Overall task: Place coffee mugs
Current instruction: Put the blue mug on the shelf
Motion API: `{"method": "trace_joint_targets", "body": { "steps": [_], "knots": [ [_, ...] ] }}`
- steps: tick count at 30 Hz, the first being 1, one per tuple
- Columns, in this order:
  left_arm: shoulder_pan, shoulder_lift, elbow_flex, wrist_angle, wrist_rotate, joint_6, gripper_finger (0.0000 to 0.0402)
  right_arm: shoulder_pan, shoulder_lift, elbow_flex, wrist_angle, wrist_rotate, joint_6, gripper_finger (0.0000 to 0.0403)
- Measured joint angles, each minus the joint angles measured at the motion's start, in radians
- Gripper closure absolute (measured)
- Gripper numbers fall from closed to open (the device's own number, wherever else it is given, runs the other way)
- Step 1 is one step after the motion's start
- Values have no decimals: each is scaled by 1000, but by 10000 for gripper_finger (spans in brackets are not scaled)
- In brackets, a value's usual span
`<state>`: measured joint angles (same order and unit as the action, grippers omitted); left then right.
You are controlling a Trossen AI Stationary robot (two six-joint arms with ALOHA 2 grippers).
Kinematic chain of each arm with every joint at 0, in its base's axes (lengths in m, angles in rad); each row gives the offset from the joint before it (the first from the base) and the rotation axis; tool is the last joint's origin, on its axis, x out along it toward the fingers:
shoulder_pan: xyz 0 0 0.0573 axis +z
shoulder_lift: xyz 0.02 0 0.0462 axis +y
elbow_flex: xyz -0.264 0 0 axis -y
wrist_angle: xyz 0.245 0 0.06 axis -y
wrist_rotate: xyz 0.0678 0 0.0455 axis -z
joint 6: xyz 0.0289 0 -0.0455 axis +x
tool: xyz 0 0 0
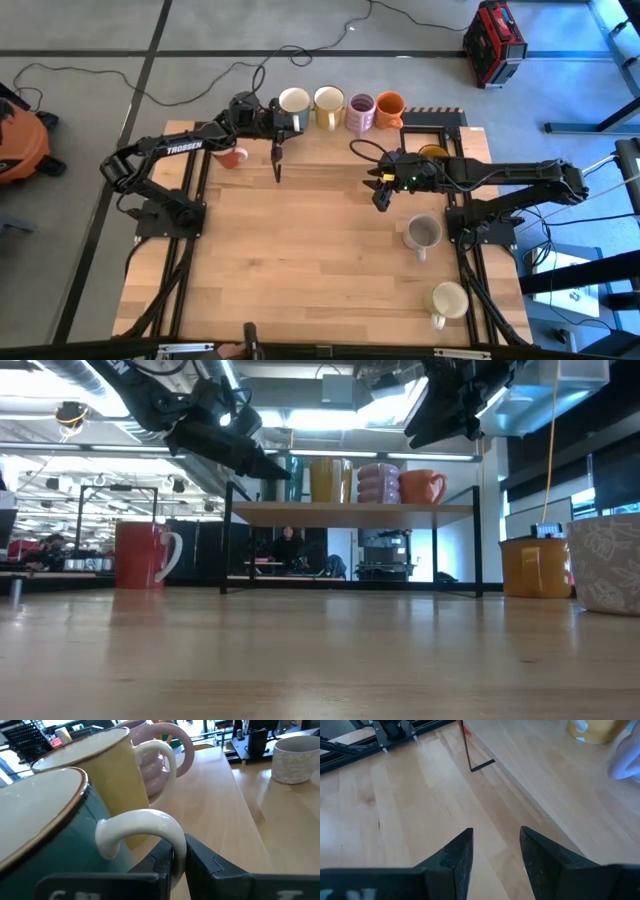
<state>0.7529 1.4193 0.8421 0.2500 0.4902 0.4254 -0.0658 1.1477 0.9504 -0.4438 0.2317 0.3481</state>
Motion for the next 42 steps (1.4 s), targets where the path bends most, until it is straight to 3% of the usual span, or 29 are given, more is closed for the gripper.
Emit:
{"method": "trace_joint_targets", "body": {
  "steps": [30, 42],
  "knots": [
    [-29, -32, -2, -36, -65, -57, 364, 0, 0, 0, 0, -8, 0, 251],
    [-60, -34, -2, -60, -141, -58, 350, 0, 0, 0, 0, -15, -1, 251]
  ]
}}
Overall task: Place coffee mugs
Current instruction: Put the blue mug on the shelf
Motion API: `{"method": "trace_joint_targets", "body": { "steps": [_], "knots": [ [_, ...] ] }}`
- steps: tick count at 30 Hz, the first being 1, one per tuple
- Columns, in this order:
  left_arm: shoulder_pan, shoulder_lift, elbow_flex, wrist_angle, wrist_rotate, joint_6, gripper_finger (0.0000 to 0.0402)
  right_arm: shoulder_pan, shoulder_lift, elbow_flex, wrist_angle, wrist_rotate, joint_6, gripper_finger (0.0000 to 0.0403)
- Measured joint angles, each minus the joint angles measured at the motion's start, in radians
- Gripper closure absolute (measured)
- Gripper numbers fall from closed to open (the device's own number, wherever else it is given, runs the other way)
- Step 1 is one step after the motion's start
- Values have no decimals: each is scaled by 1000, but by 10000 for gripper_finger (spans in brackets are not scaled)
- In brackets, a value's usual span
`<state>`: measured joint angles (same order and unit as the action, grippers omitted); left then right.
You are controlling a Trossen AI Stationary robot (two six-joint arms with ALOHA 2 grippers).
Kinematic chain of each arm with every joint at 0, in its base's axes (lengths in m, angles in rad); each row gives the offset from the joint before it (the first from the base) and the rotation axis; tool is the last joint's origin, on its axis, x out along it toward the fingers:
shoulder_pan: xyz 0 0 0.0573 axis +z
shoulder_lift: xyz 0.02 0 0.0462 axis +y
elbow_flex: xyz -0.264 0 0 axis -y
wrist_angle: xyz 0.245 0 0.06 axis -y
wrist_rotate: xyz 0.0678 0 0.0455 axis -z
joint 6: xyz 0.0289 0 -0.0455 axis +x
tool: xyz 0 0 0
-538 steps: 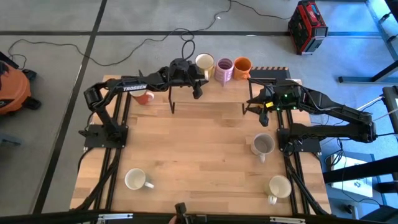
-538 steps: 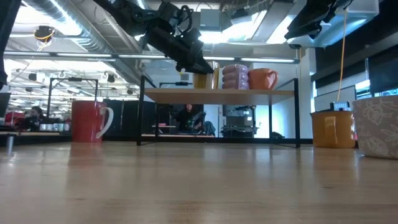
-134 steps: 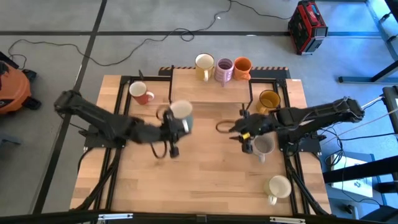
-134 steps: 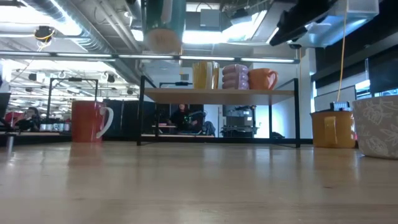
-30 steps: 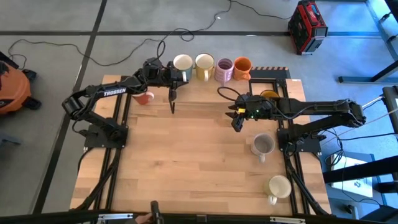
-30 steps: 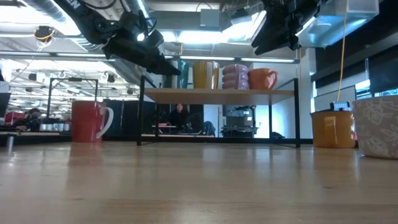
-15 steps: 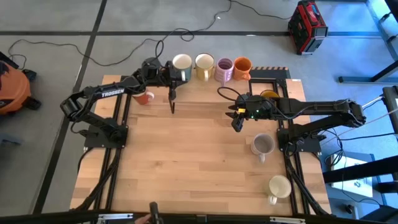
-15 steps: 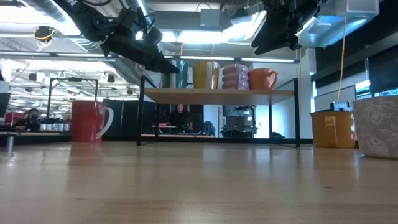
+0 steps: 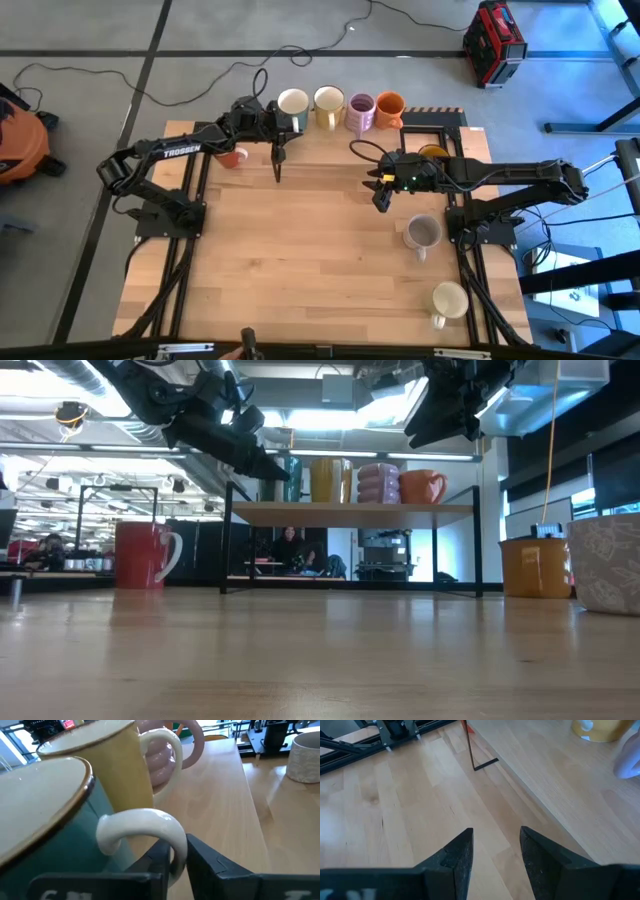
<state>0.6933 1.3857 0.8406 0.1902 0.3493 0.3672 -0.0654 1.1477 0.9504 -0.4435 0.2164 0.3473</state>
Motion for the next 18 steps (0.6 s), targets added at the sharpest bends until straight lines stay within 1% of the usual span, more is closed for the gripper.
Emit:
{"method": "trace_joint_targets", "body": {
  "steps": [5, 8, 15, 18],
  "knots": [
    [-8, 0, 0, 0, -19, -2, 307, 0, 0, 0, 0, 0, 0, 251],
    [-10, 0, 0, 0, -27, -10, 289, 0, 0, 0, 0, 0, 0, 251],
    [-10, -6, 0, -36, -78, -26, 283, 0, 0, 0, -1, -1, -6, 251],
    [-10, -6, 0, -57, -79, -38, 283, 0, 0, 0, -1, -1, -6, 251]
  ]
}}
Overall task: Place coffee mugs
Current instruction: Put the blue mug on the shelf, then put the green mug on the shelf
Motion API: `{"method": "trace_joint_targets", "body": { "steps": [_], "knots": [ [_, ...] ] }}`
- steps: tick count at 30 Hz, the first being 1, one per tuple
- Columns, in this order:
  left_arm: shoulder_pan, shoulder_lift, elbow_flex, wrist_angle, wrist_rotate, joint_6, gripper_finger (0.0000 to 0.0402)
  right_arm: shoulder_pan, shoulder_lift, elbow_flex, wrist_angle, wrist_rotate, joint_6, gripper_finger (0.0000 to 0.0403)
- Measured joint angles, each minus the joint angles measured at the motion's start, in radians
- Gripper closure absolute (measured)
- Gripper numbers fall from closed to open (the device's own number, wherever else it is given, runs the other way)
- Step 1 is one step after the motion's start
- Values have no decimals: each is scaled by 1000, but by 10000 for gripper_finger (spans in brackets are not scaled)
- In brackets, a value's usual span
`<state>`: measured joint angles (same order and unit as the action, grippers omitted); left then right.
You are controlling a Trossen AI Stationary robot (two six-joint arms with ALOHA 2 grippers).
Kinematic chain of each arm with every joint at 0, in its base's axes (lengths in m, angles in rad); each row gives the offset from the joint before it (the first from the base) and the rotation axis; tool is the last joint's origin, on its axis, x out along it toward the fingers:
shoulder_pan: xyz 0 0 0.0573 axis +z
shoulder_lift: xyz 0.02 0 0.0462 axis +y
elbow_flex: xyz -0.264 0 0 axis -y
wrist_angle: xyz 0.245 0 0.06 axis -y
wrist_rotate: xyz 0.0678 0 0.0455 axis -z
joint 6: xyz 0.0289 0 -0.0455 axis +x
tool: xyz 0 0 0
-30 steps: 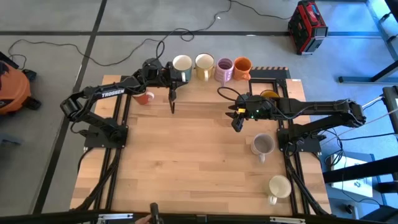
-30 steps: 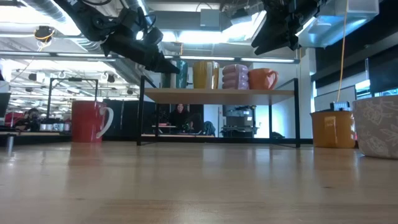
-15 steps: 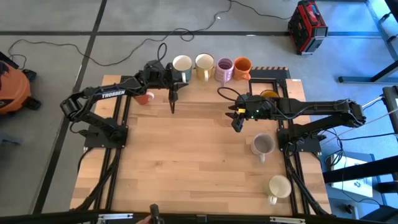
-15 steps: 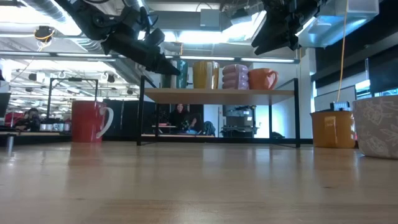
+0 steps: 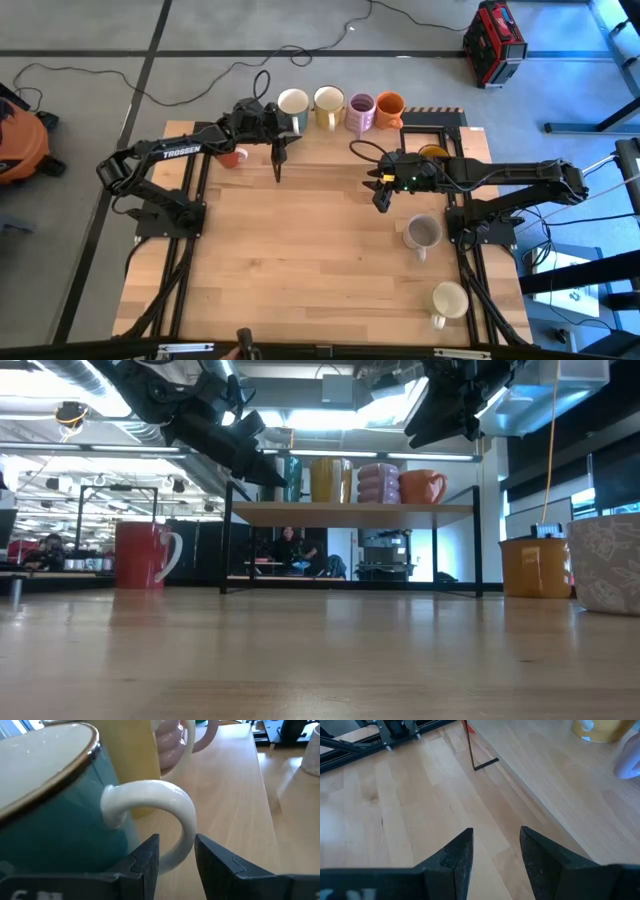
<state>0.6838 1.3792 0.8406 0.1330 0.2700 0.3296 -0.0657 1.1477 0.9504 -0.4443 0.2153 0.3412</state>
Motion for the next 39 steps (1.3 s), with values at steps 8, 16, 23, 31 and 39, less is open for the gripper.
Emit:
{"method": "trace_joint_targets", "body": {
  "steps": [8, 16, 23, 31, 39],
  "knots": [
    [0, -12, 0, 0, -1, -14, 283, 0, 0, 0, 0, -17, 1, 251],
    [0, -111, 0, -82, -84, -14, 283, 1, 0, 0, -1, -32, 21, 251],
    [0, -170, 0, -186, -148, -15, 283, 1, 0, 0, -1, -36, 16, 251],
    [-6, -251, 0, -248, -148, -57, 283, 0, 0, 0, -1, -36, -2, 251],
    [-68, -376, 0, -264, -79, -192, 283, 0, 0, 0, -1, -49, -5, 251]
  ]
}}
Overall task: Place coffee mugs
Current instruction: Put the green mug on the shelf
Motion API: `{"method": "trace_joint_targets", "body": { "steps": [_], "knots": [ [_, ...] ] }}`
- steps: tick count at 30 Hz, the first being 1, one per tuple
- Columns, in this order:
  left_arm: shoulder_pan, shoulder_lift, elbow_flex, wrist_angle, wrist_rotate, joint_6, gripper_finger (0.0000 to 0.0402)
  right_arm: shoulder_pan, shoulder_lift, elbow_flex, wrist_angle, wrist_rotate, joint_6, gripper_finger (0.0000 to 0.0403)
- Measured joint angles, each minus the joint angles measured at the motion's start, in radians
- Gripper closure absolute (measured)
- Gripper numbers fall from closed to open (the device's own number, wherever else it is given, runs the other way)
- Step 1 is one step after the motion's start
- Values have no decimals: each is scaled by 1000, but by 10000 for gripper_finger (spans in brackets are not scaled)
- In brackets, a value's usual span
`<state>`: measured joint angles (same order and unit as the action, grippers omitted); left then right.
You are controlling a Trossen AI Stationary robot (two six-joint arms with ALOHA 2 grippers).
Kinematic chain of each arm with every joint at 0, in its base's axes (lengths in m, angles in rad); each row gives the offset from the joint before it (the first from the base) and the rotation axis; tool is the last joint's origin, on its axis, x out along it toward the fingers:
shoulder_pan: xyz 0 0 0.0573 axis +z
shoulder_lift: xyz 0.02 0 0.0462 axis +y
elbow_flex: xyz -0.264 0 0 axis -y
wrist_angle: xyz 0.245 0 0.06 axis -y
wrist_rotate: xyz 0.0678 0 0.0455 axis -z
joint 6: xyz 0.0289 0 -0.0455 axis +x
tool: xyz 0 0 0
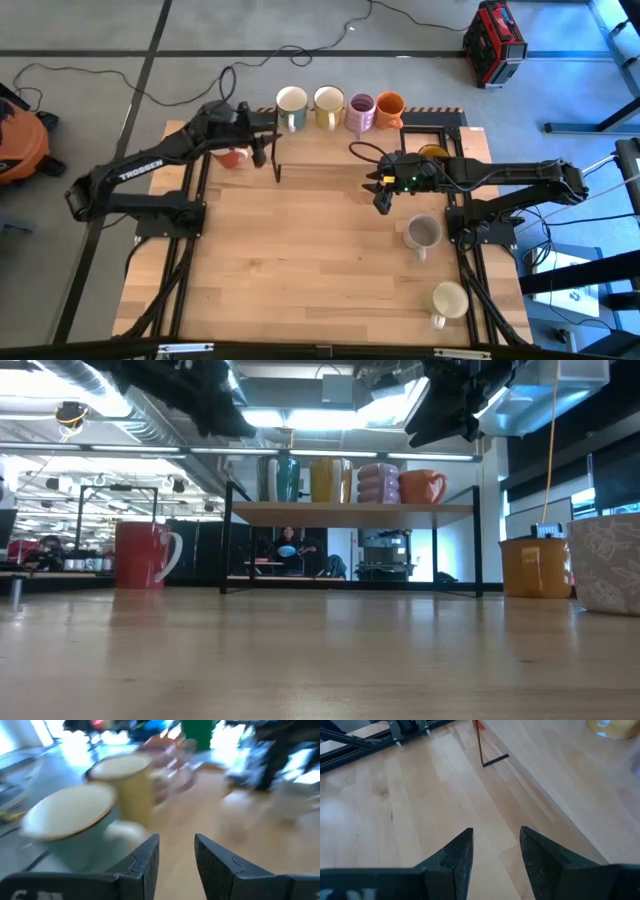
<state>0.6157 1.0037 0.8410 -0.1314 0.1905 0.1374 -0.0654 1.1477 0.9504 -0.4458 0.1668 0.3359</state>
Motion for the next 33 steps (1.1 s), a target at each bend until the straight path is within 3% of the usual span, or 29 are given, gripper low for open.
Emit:
{"method": "trace_joint_targets", "body": {
  "steps": [5, 8, 16, 25, 33],
  "knots": [
    [-81, -30, 0, 43, 143, -117, 283, 0, 0, 0, -8, -30, 15, 251],
    [-158, -28, 0, 41, 143, -139, 283, 0, 0, 0, -36, -108, 47, 251],
    [-353, -28, 0, 42, -6, -206, 283, 24, -5, 0, -157, -327, 121, 251],
    [-527, 24, 1, 74, -182, -380, 283, 226, -68, 0, -242, -304, 168, 251],
    [-694, 118, 0, 117, -332, -578, 283, 528, -84, 0, -297, -262, 275, 251]
  ]
}}
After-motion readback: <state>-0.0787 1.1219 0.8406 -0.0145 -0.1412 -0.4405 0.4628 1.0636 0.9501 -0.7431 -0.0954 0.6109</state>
